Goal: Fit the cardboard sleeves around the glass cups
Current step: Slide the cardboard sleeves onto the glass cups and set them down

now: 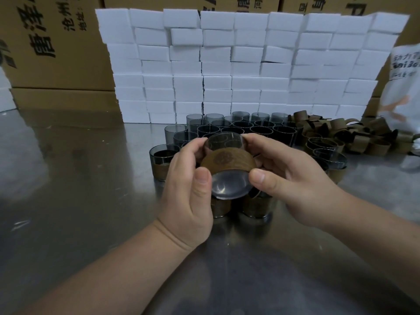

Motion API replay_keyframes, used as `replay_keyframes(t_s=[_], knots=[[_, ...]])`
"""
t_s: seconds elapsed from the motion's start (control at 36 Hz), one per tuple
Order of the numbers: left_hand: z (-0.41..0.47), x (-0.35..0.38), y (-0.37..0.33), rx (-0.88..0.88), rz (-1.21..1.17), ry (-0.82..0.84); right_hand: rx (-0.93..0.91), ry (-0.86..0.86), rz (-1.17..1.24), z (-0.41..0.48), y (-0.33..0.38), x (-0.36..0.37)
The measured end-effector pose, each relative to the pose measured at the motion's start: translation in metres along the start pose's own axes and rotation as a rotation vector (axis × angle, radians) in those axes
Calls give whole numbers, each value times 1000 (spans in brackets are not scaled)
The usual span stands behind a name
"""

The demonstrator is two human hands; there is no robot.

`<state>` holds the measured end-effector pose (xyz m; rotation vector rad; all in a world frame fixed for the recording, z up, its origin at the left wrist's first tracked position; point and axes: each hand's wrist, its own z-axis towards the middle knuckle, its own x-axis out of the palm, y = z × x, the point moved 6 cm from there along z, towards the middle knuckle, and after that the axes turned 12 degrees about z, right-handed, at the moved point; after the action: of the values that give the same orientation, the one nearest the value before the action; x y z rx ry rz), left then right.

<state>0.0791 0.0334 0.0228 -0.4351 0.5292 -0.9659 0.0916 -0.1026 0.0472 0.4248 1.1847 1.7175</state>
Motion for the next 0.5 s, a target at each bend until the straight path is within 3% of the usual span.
replay_keyframes(t_s=[0.5], knots=[[0, -3, -7, 63, 8, 3, -22, 17, 0, 0, 6, -2]])
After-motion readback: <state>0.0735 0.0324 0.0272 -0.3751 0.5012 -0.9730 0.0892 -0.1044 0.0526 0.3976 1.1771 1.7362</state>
